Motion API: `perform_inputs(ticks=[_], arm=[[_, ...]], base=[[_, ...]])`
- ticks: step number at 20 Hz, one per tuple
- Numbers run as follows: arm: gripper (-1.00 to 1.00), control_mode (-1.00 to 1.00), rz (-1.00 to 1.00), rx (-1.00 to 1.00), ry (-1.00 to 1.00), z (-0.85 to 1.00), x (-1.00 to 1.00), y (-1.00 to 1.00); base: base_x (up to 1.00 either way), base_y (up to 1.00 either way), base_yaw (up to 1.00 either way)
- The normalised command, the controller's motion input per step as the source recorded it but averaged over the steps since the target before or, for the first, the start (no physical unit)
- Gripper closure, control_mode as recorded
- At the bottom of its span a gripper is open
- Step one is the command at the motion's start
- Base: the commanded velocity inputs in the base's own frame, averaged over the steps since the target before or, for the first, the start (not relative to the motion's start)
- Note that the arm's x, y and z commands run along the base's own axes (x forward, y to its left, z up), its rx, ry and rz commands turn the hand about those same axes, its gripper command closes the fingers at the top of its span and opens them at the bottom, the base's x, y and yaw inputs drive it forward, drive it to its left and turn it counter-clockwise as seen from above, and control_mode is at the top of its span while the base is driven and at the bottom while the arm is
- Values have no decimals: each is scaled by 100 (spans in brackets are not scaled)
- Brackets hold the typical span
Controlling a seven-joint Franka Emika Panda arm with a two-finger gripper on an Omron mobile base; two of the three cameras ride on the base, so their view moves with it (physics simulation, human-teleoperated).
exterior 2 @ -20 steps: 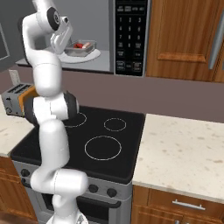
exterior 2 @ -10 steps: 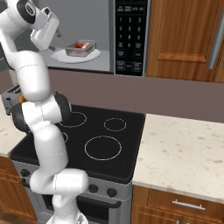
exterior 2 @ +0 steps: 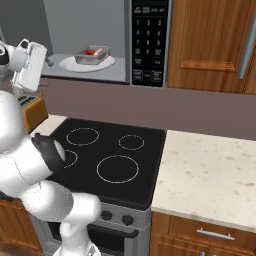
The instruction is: Place the tupperware containing the steak and bell pepper meal in the microwave. Close the microwave door and press the start button to reheat the meal.
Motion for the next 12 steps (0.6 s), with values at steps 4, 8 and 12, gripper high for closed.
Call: perform_inputs(ticks=[4,8,12], arm=[[-100,-100,0,-13,-22,-100,-100,0],[-100,-100,0,-12,-19,-96,-94,11],[-100,-100,0,-24,-17,-39,-38,71]], base=[[0,0,0],[0,0,0],[0,0,0]])
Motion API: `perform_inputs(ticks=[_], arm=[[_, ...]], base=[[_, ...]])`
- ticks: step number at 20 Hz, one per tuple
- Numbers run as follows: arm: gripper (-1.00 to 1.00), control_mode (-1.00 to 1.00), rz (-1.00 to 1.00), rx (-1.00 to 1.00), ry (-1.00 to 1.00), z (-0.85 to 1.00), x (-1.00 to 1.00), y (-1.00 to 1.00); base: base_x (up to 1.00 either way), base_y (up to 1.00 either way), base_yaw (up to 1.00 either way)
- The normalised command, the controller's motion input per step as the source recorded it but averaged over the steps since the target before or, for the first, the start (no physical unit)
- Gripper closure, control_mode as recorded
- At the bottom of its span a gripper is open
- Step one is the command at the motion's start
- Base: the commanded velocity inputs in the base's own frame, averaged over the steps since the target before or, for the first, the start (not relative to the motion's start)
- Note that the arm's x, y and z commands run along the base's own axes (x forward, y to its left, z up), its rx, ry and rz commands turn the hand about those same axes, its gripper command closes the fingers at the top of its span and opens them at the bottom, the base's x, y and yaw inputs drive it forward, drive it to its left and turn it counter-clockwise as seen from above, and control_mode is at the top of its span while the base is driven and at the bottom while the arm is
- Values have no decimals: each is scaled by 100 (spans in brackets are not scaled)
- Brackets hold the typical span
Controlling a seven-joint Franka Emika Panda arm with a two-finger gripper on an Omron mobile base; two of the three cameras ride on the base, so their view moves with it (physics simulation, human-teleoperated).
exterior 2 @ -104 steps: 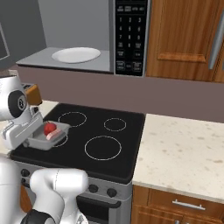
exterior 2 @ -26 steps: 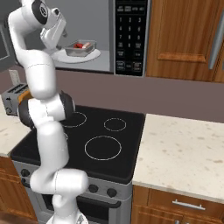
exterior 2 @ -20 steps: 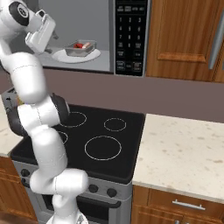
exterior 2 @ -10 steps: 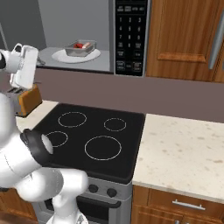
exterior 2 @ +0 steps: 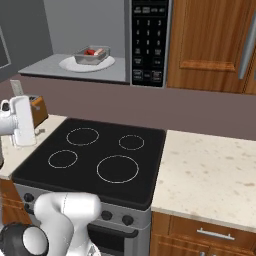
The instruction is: Place the tupperware containing the steak and bell pepper meal in the microwave. Close the microwave door and press the start button to reheat the meal.
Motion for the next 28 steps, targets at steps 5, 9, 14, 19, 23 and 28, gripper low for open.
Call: perform_inputs(ticks=[5,9,14,19,23,28], arm=[[-100,-100,-3,-37,-35,0,-19,99],[-100,-100,-4,-37,-23,-12,-11,100],[-100,-100,-5,-30,-8,-5,-23,100],[-100,-100,-6,-20,-2,39,-39,94],[-100,-100,-9,-10,-4,44,-40,73],[-100,-100,-13,-1,-10,33,-31,34]], base=[[0,0,0],[0,0,0],[0,0,0],[0,0,0],[0,0,0],[0,0,0]])
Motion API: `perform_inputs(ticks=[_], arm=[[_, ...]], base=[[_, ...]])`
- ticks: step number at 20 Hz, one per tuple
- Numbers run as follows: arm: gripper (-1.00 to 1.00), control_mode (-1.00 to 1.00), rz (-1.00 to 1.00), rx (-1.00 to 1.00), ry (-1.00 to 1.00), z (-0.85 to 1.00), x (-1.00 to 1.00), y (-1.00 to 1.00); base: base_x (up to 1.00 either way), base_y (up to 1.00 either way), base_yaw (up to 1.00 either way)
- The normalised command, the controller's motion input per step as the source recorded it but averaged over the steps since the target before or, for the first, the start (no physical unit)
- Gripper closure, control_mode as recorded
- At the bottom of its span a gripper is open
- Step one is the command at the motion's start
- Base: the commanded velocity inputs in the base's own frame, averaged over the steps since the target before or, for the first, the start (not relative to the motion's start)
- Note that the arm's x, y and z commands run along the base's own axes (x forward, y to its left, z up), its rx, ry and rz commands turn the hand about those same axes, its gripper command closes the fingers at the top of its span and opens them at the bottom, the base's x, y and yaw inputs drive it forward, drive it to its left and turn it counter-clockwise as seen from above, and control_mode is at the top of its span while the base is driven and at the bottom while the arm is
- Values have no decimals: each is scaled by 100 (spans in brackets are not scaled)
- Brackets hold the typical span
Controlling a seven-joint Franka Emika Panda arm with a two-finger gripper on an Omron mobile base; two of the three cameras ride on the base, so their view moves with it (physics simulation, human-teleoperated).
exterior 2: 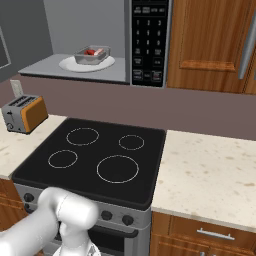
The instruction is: Place the tupperware containing the steak and bell pepper meal in the microwave. Close the microwave door and press the start button to reheat the meal.
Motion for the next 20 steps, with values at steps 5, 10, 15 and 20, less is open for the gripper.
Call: perform_inputs(ticks=[5,10,15,20], arm=[[-100,-100,-5,1,-18,46,-25,-5],[-100,-100,0,8,-17,49,-28,-34],[-100,-100,2,23,-16,29,-32,-76],[-100,-100,11,37,-12,16,-32,-100]], base=[[0,0,0],[0,0,0],[0,0,0],[0,0,0]])
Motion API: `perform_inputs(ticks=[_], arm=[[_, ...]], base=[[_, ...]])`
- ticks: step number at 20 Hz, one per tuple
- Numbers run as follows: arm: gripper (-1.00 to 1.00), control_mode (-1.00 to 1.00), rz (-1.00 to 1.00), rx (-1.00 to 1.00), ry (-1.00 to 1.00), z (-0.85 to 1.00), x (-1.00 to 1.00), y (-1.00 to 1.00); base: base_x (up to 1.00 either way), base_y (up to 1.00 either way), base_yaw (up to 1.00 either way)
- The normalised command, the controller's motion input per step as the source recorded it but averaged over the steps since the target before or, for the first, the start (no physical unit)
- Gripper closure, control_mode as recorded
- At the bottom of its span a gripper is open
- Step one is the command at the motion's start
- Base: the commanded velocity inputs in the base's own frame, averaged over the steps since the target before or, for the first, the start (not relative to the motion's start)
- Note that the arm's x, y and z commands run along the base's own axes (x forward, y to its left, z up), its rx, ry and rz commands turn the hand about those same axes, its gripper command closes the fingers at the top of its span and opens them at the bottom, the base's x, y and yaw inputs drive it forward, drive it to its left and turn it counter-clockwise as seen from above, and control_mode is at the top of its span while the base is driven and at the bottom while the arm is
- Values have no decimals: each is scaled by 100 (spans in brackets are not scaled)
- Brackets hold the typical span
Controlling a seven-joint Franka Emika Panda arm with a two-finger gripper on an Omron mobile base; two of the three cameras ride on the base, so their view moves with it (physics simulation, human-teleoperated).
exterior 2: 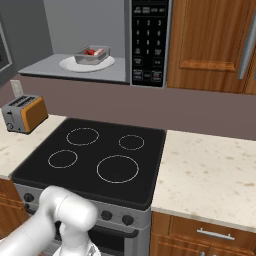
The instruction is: Place the tupperware containing the steak and bell pepper meal in the microwave. Close the microwave door and press the start button to reheat the meal.
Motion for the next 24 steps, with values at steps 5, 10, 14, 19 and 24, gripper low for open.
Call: perform_inputs(ticks=[5,10,14,19,24], arm=[[-100,-100,17,41,-5,7,-4,-100],[-100,-100,20,37,0,5,4,-100],[-100,-100,23,27,1,1,32,-97],[-100,-100,26,17,8,0,58,-75],[-100,-100,31,9,8,0,87,-42]], base=[[0,0,0],[0,0,0],[0,0,0],[0,0,0],[0,0,0]])
